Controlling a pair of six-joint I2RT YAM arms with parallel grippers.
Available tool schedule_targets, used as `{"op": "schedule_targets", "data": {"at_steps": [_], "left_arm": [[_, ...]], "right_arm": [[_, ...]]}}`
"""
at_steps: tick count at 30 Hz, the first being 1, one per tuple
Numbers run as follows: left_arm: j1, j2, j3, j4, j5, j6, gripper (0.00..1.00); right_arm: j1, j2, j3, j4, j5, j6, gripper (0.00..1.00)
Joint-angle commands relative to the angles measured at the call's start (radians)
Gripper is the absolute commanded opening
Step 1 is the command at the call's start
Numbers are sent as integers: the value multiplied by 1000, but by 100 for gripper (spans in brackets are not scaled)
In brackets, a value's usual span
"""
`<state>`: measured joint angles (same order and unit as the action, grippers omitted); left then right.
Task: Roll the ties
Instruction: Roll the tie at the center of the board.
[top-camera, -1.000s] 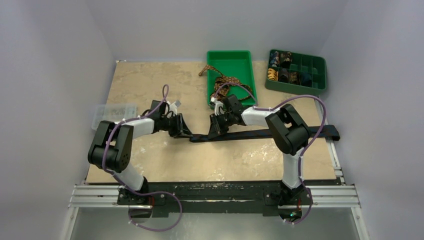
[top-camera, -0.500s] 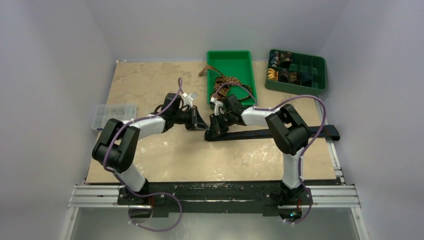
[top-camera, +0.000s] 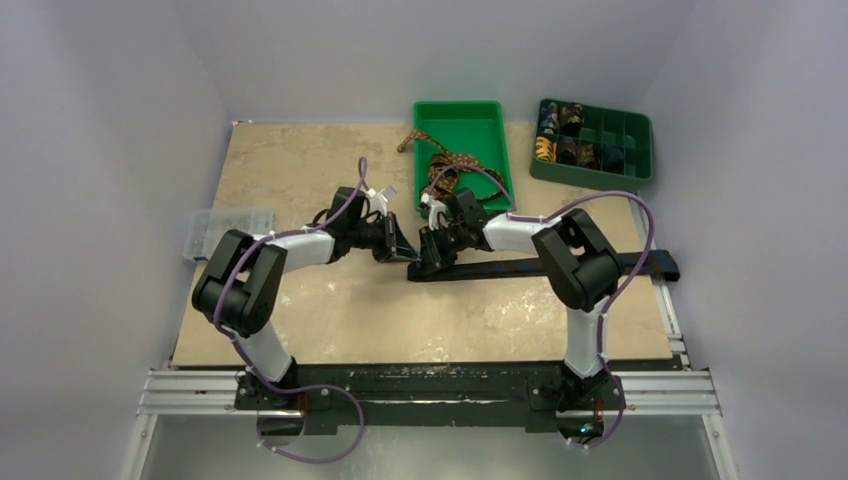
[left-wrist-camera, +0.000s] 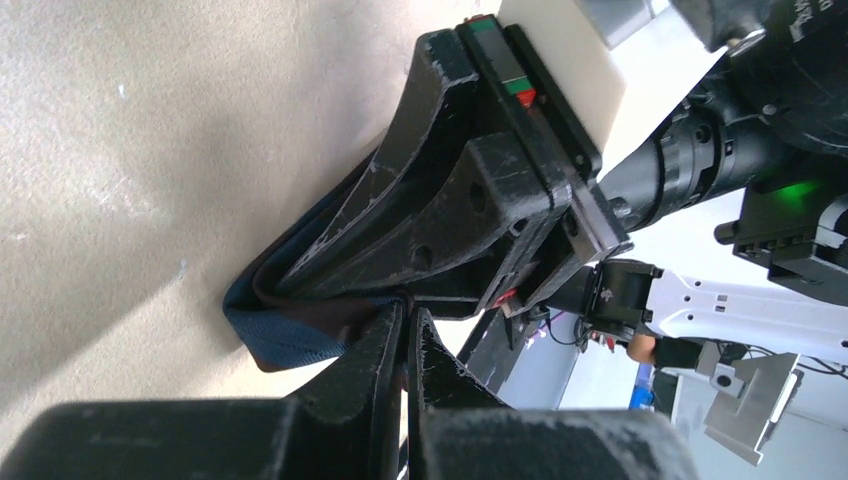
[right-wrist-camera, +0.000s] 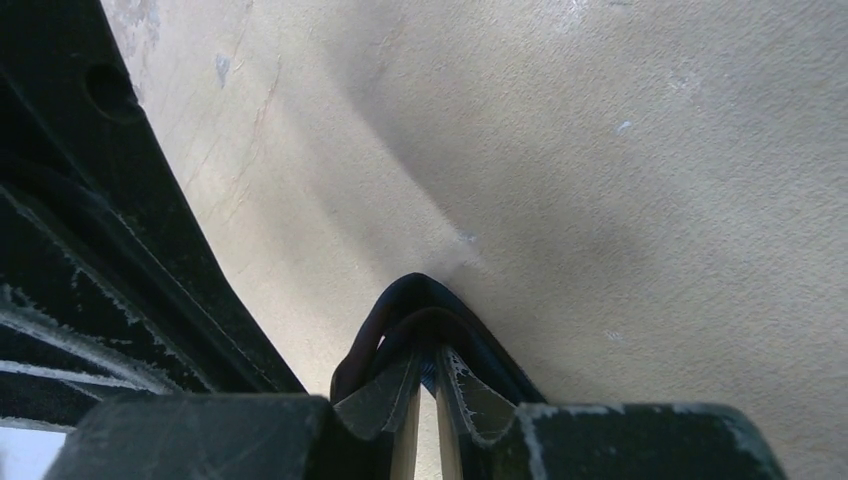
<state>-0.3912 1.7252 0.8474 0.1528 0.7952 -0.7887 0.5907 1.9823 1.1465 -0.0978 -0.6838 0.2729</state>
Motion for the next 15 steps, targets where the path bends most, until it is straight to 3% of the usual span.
{"op": "schedule_targets", "data": {"at_steps": [1,12,15], "left_arm": [[17,-62,-10,-25,-10,47,0],[17,-31,15,-45,-24,60,0],[2,2,45,-44,-30,48,0]], "right_arm": [[-13,-73,0,-29,33,-13,13],[-112,-176,-2,-185,-79,-74,23],[-136,-200,-30,-196,-116,-85,29]]}}
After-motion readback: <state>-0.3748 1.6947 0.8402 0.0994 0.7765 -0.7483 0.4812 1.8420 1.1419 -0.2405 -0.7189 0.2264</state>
